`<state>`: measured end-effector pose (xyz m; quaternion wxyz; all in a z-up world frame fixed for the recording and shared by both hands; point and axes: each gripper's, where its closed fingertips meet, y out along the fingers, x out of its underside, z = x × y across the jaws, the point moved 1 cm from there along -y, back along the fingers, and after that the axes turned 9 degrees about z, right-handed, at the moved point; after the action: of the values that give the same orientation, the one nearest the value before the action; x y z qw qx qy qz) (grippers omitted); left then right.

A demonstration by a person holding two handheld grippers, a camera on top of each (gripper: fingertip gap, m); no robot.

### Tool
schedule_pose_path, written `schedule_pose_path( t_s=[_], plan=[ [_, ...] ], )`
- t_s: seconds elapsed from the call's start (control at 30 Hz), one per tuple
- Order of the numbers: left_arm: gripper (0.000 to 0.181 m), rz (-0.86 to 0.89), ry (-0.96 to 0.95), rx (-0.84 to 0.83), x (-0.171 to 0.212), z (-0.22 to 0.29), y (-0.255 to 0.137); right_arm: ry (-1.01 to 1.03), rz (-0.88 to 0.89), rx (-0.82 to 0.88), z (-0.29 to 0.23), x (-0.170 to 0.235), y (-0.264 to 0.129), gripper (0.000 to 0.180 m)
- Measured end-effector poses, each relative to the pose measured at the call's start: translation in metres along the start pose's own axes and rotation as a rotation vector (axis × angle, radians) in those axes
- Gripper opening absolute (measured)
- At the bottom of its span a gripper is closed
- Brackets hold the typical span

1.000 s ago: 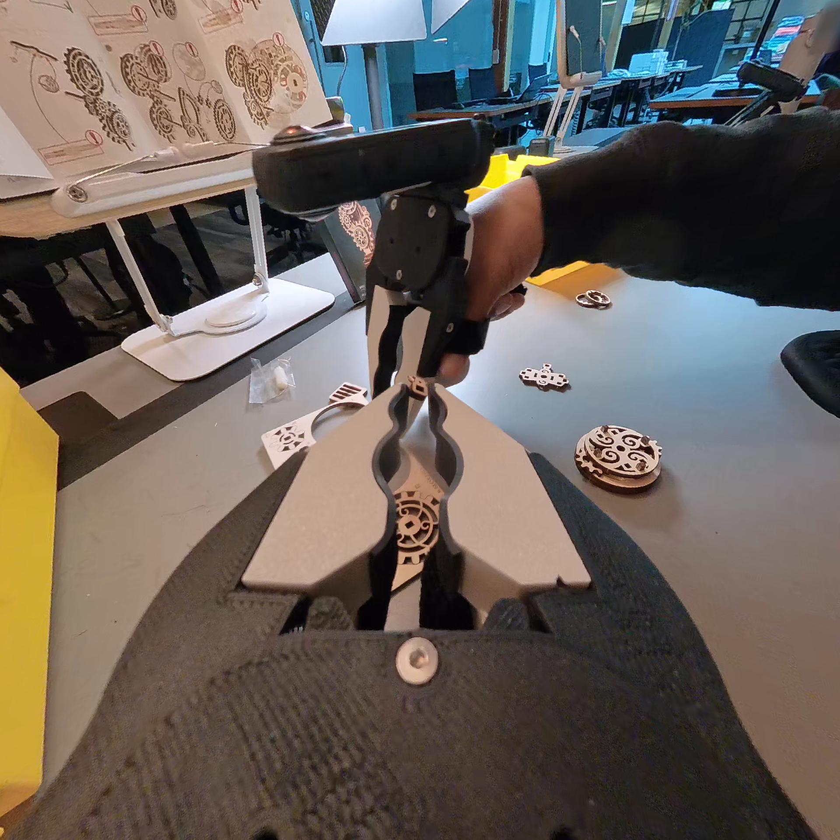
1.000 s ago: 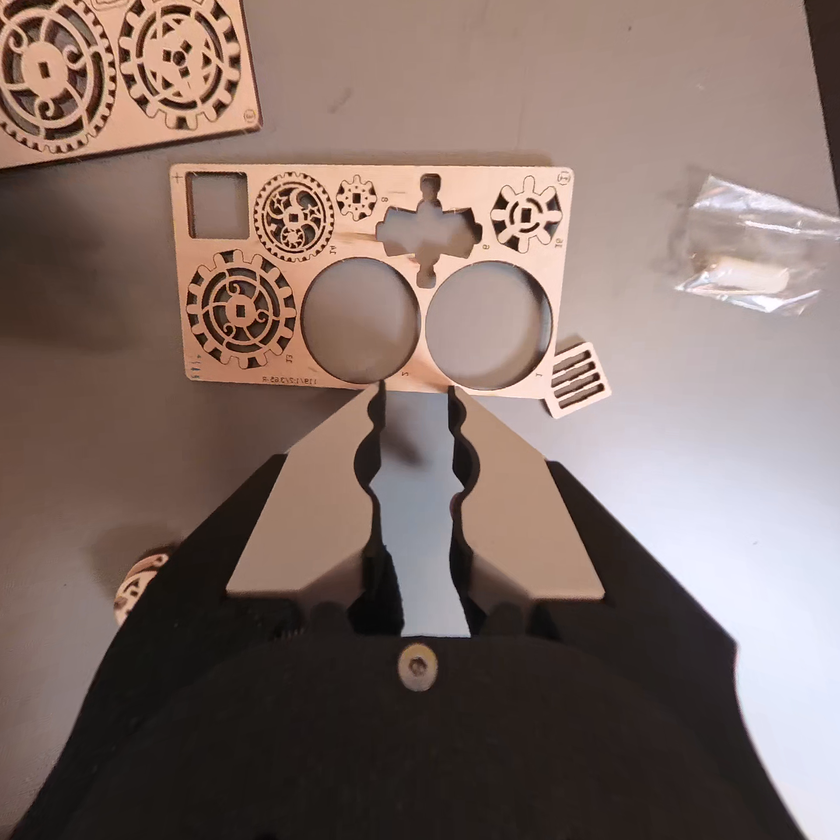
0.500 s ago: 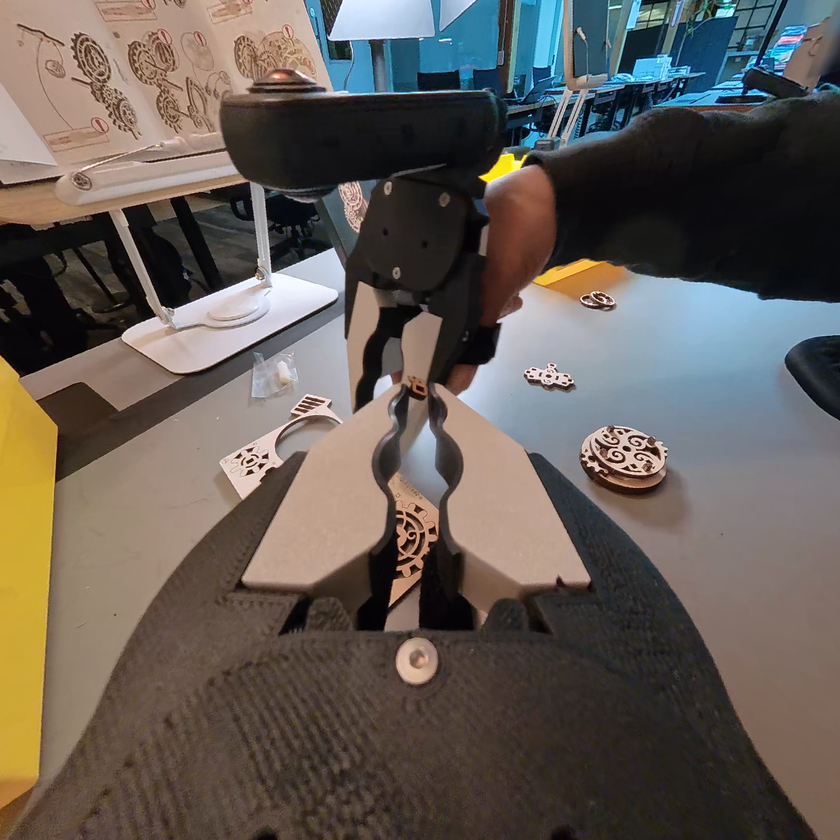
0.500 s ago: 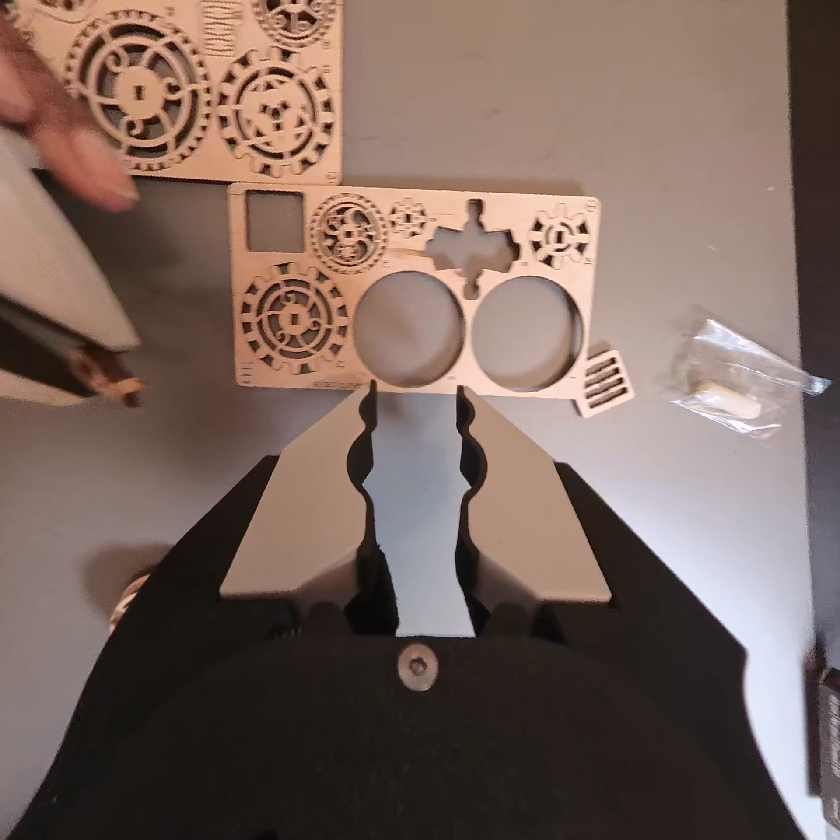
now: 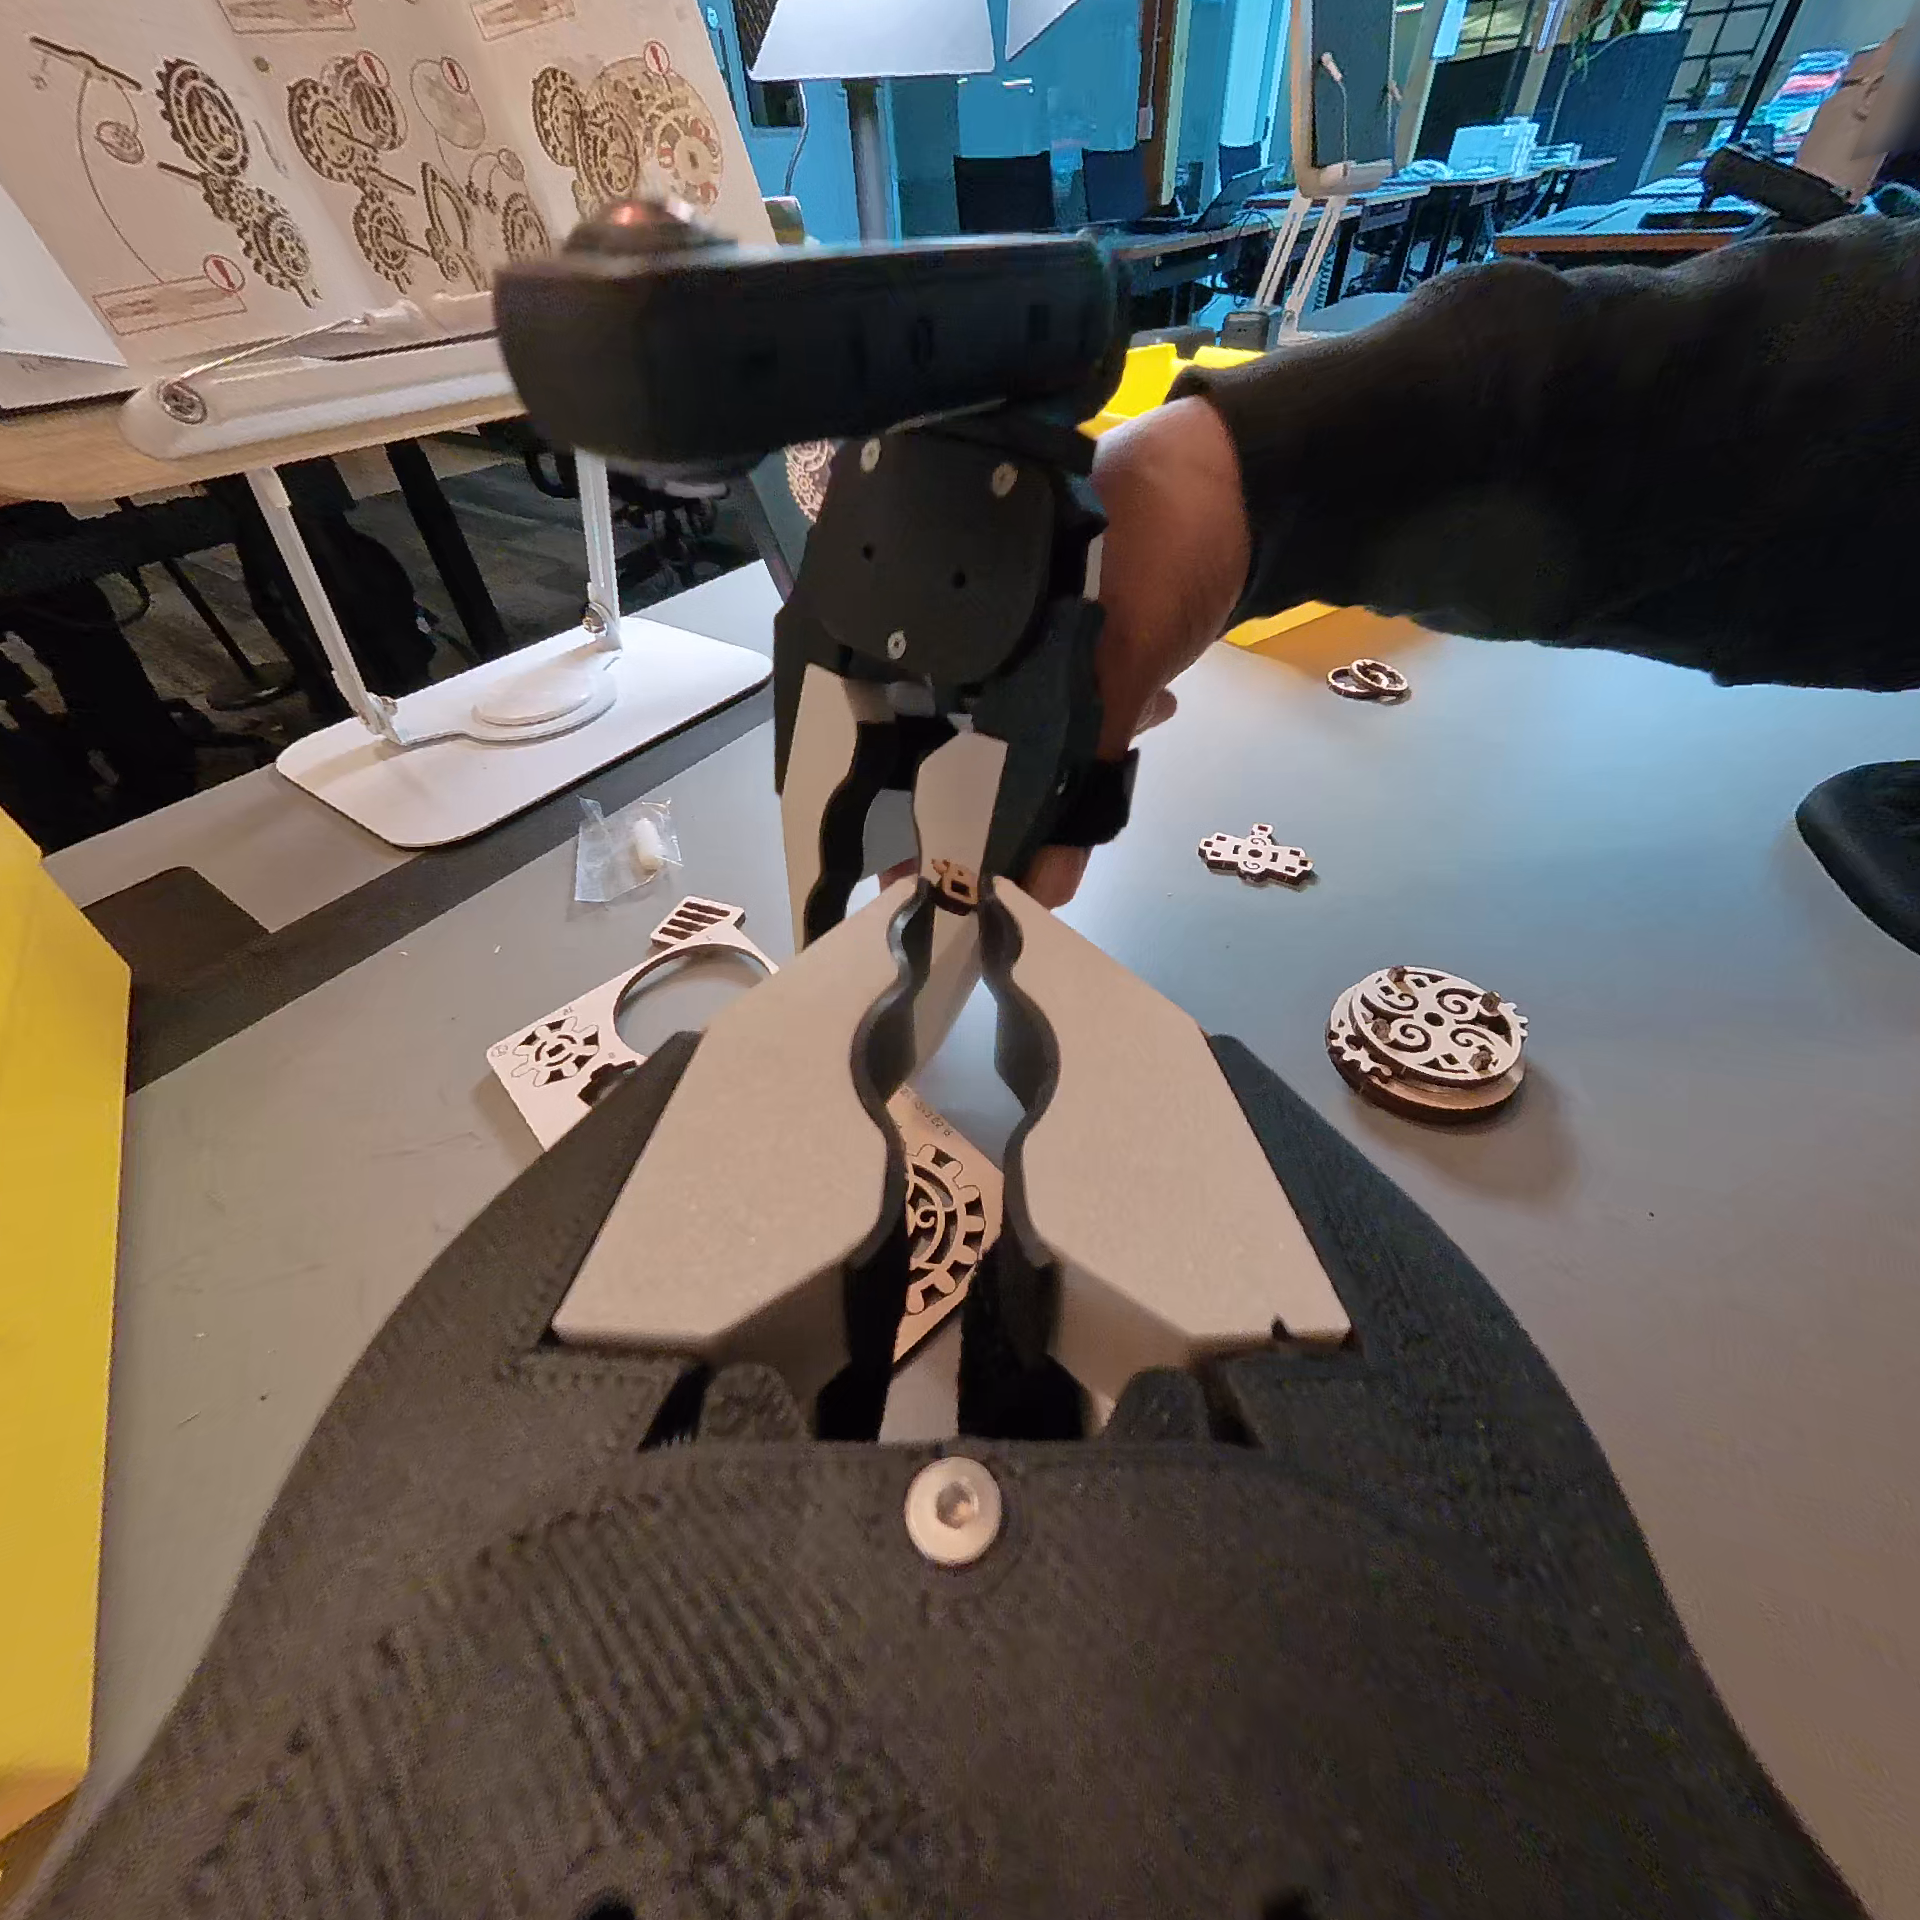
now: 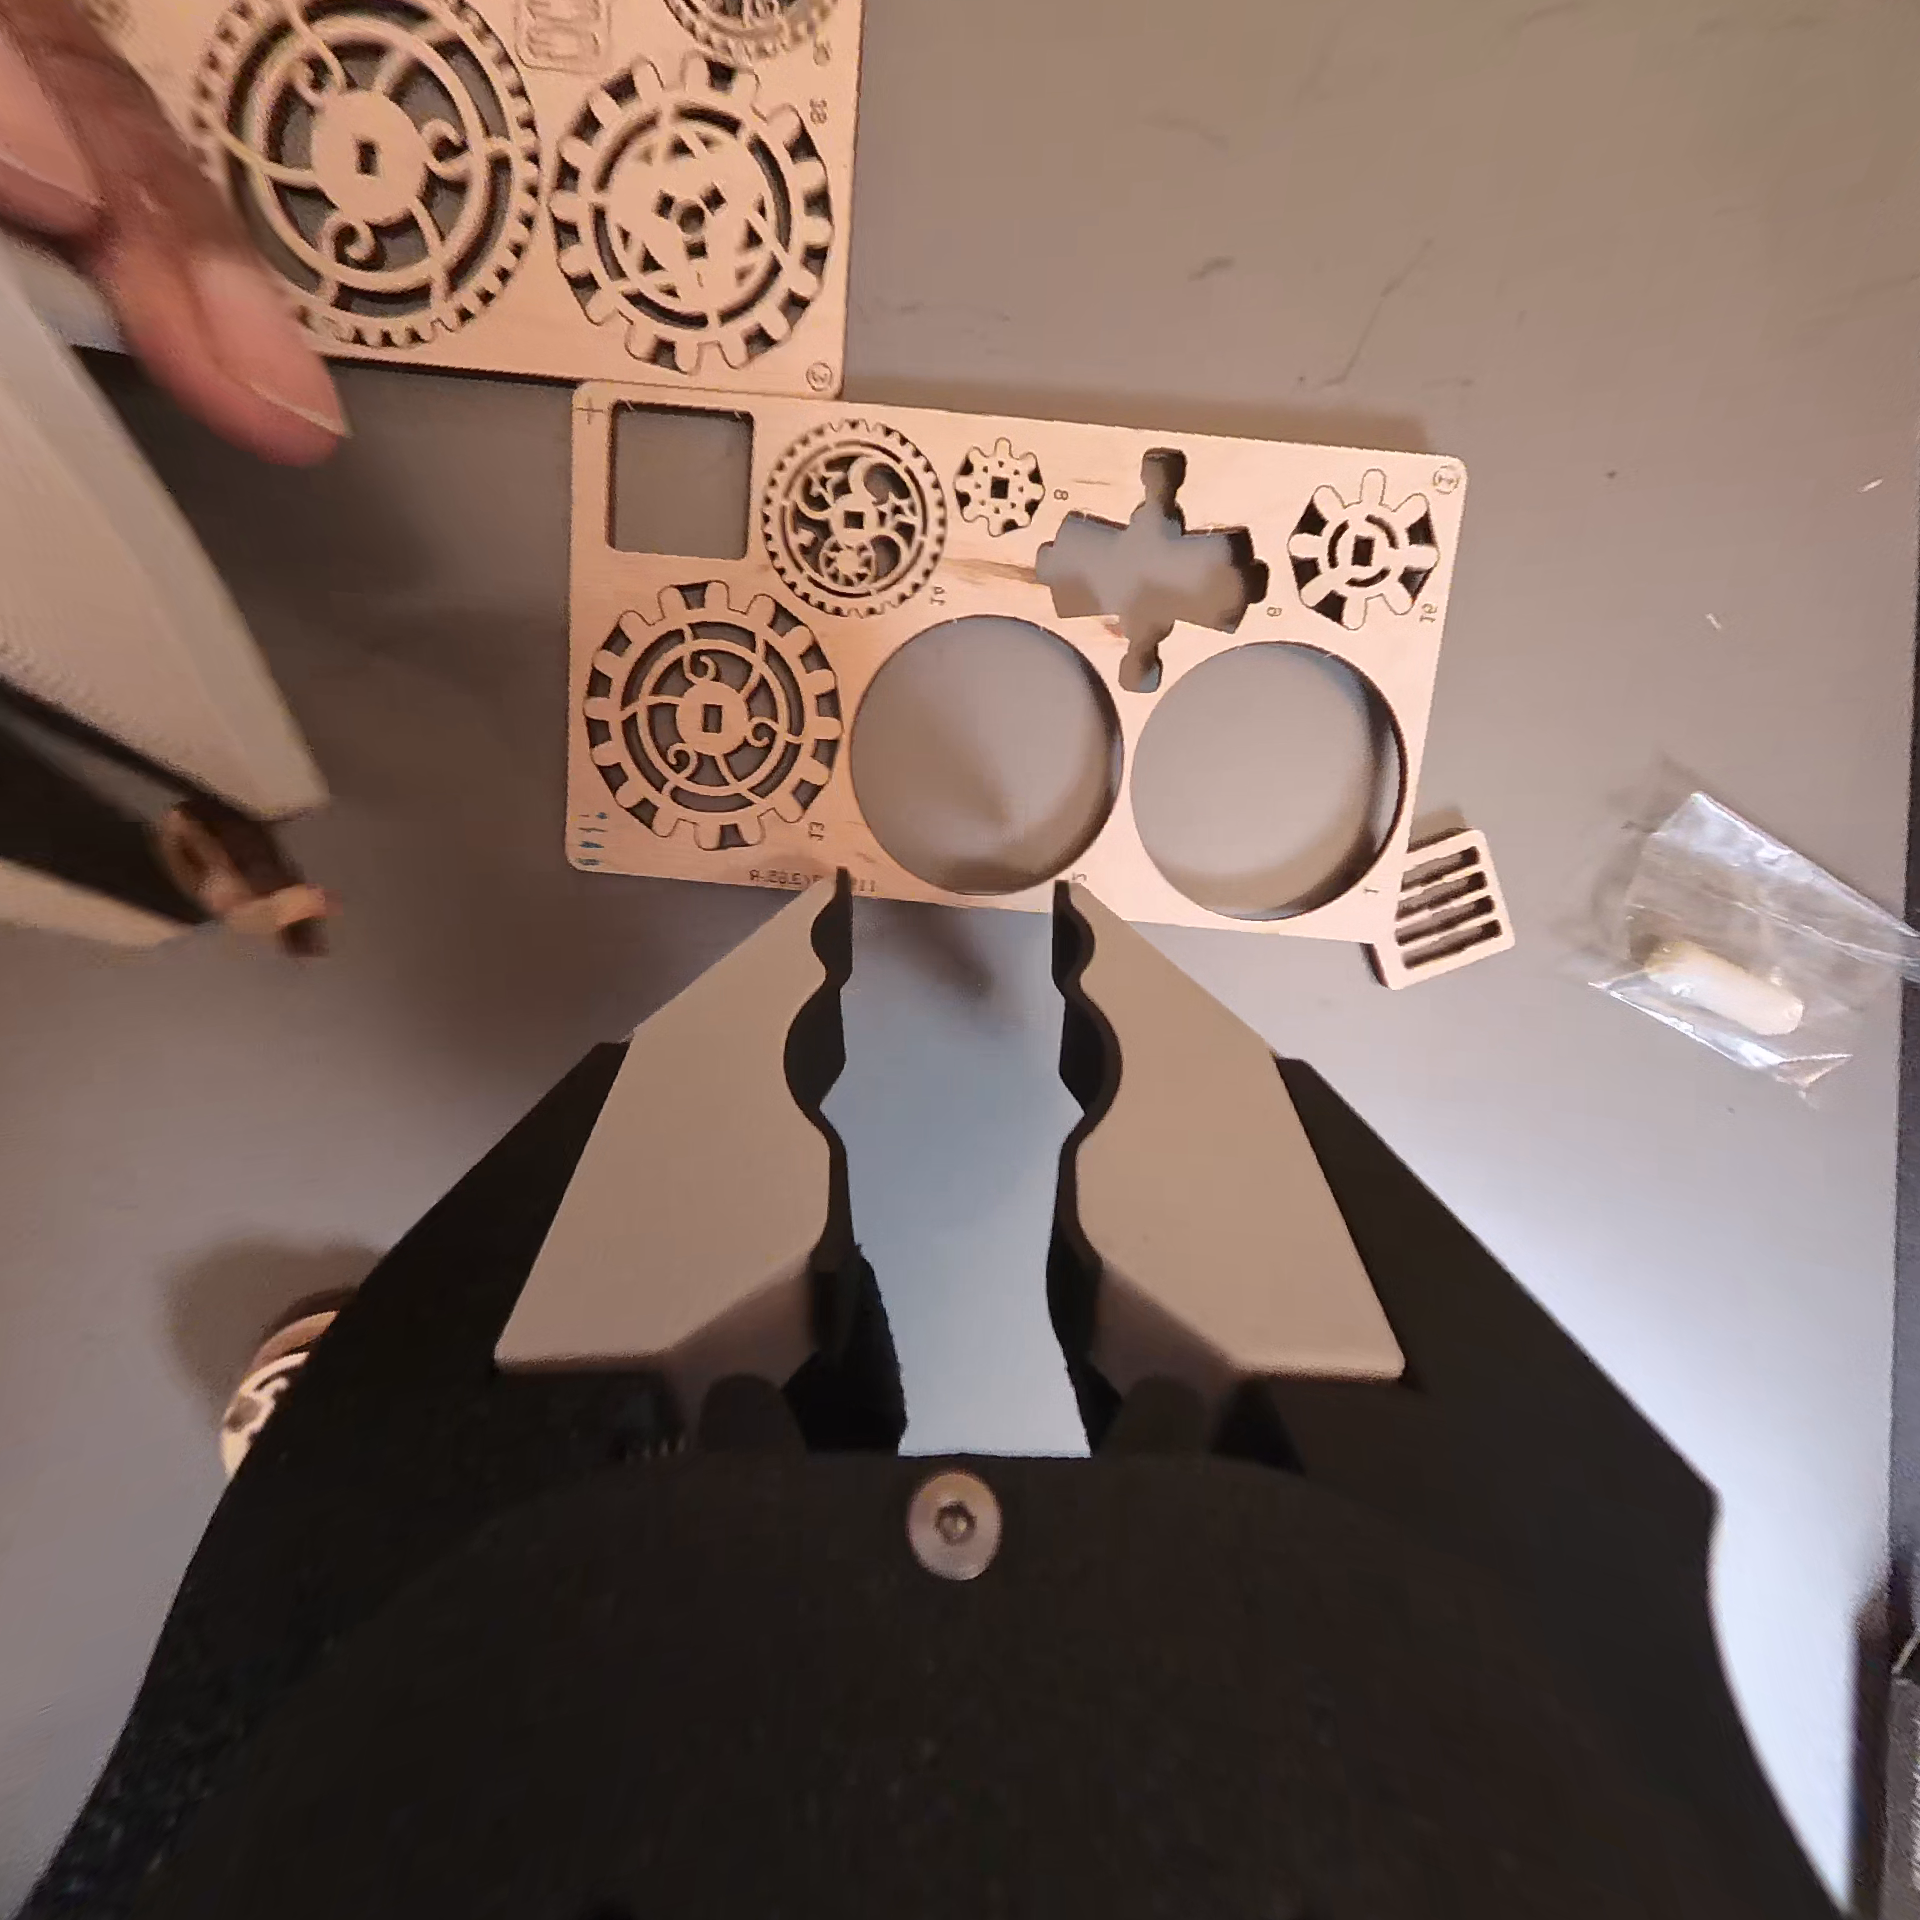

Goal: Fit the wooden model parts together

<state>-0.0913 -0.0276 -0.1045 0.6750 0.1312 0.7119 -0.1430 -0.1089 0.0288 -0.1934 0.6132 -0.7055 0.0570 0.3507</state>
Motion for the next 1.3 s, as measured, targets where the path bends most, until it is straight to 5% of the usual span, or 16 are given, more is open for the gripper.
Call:
schedule_pose_path(
  t_s=[0.37,0.77,0.93,1.3],
  plan=[
    [0.006,0.01,0.007,0.034,0.0,0.007,0.002,0.007,0.466,0.123,-0.053,0.001,-0.083,0.037],
    [0.006,0.068,0.122,0.236,-0.008,0.059,0.006,-0.019,0.771,0.297,-0.095,0.027,-0.112,0.0],
    [0.006,0.088,0.158,0.314,-0.012,0.08,0.006,-0.079,0.828,0.255,-0.108,0.016,-0.115,0.02],
    [0.006,0.051,0.097,0.471,-0.001,0.11,0.007,-0.229,0.853,0.205,-0.13,0.02,-0.115,0.016]
  ],
)
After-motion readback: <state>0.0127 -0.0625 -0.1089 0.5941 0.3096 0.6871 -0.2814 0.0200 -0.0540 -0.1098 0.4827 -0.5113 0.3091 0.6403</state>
